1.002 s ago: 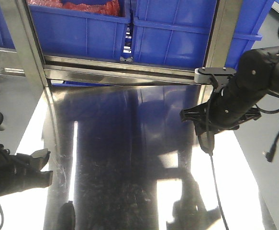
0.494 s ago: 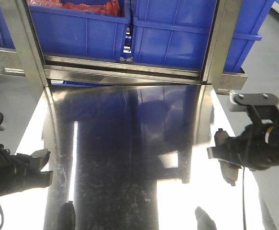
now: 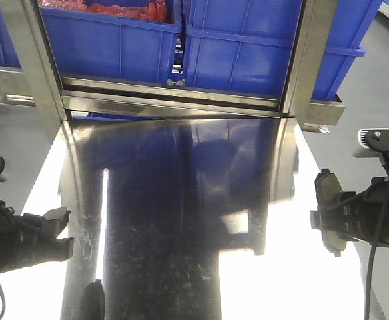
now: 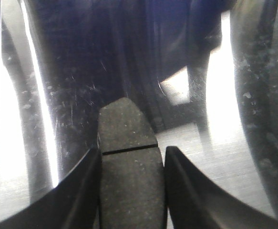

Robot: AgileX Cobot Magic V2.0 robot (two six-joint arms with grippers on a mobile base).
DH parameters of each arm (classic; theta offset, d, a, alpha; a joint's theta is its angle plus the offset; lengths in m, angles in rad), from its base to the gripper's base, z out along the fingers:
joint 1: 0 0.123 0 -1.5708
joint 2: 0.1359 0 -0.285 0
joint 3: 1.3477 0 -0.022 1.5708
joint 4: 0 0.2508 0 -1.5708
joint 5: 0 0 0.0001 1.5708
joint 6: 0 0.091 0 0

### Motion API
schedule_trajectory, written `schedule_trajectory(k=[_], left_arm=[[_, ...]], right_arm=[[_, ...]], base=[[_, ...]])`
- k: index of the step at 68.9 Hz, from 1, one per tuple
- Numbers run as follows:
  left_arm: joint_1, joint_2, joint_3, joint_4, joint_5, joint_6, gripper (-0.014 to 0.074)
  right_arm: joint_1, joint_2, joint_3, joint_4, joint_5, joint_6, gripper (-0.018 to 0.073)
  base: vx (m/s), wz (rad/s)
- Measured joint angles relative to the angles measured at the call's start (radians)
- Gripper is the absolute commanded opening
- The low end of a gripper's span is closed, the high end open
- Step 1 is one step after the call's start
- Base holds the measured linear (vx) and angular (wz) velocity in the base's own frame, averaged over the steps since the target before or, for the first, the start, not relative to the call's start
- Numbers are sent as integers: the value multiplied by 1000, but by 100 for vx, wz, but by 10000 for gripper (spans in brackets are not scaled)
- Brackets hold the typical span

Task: Move and align brake pads A on conveyor
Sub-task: 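Close the right gripper on the brake pad and lift it, then back the base away from the steel table and turn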

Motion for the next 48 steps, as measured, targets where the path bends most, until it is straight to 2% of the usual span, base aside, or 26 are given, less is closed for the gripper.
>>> schedule_trajectory(k=[48], left_arm=[[0,0,0,0,0,0,72]], right_arm=[[0,0,1,0,3,0,60]], base=[[0,0]])
